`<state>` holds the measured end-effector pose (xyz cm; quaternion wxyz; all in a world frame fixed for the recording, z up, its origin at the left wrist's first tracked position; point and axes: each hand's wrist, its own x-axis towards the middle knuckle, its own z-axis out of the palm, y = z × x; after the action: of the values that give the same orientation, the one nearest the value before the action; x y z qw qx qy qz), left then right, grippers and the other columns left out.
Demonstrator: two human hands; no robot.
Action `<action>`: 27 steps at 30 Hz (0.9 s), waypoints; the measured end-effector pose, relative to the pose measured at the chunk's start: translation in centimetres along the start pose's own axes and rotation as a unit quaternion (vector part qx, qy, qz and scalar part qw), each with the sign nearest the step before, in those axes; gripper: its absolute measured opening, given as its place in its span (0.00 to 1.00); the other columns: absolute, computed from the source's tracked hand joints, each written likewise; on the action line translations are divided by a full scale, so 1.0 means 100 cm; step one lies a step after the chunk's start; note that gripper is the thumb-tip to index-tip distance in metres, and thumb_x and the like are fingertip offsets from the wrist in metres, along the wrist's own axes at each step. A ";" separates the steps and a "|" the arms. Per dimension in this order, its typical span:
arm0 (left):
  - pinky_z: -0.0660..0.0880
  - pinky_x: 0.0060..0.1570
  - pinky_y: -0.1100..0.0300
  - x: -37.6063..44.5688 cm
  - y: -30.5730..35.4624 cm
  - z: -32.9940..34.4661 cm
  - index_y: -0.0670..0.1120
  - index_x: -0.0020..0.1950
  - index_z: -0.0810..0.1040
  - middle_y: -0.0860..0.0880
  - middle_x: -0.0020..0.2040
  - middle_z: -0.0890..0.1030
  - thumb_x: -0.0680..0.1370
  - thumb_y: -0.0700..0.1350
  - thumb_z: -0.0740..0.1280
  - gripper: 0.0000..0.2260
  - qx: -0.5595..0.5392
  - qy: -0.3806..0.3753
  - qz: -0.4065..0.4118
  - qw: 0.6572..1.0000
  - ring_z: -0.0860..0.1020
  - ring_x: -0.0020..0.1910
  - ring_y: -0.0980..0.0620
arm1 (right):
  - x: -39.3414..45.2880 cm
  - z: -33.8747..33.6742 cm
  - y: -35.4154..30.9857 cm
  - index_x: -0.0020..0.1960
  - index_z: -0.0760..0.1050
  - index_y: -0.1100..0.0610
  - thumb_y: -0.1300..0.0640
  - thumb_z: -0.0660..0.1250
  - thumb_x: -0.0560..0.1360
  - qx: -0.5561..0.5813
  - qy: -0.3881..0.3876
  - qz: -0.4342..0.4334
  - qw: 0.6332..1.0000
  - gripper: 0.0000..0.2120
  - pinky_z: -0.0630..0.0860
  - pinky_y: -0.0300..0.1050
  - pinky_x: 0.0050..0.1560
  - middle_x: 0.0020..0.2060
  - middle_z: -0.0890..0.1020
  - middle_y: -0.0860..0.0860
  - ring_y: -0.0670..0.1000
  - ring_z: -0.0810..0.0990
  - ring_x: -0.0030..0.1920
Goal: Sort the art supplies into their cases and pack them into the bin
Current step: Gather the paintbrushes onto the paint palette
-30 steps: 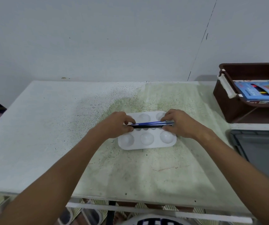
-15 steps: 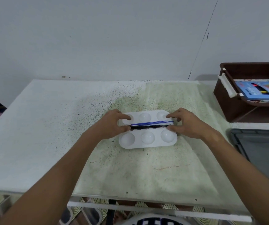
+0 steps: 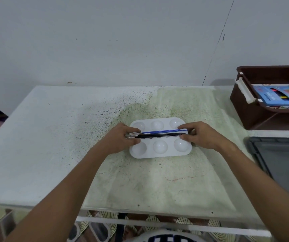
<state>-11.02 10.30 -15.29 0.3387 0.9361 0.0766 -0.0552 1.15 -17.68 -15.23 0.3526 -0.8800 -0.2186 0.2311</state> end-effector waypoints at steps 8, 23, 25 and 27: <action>0.68 0.41 0.70 0.003 0.031 -0.006 0.53 0.58 0.82 0.58 0.46 0.79 0.72 0.51 0.74 0.15 -0.034 0.001 -0.009 0.999 0.76 0.41 0.61 | -0.020 -0.030 -0.006 0.58 0.80 0.46 0.52 0.73 0.72 -0.016 0.025 -0.004 1.000 0.15 0.69 0.31 0.37 0.40 0.80 0.43 0.42 0.78 0.37; 0.77 0.35 0.61 0.110 0.284 -0.015 0.51 0.54 0.84 0.52 0.36 0.80 0.71 0.47 0.74 0.12 -0.064 -0.031 0.127 0.989 0.76 0.32 0.56 | -0.112 -0.273 0.022 0.53 0.82 0.45 0.51 0.73 0.71 -0.011 0.144 0.033 0.989 0.11 0.75 0.35 0.49 0.43 0.84 0.50 0.50 0.82 0.44; 0.77 0.34 0.62 0.130 0.311 0.007 0.51 0.54 0.84 0.52 0.39 0.80 0.71 0.47 0.74 0.12 -0.060 -0.042 0.133 0.988 0.76 0.34 0.54 | -0.115 -0.297 0.042 0.54 0.82 0.49 0.54 0.73 0.72 -0.005 0.153 0.058 0.987 0.11 0.75 0.30 0.41 0.44 0.83 0.54 0.49 0.80 0.40; 0.76 0.33 0.62 0.149 0.334 0.027 0.52 0.54 0.84 0.51 0.40 0.80 0.71 0.47 0.74 0.12 -0.059 -0.056 0.130 0.988 0.76 0.34 0.53 | -0.114 -0.320 0.063 0.54 0.82 0.51 0.56 0.73 0.72 0.001 0.159 0.084 0.984 0.11 0.76 0.35 0.46 0.48 0.83 0.57 0.51 0.80 0.43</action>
<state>9.52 -15.20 1.17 0.4015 0.9119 -0.0622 -0.0587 11.45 -44.67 3.75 0.3633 -0.9204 -0.0843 0.1170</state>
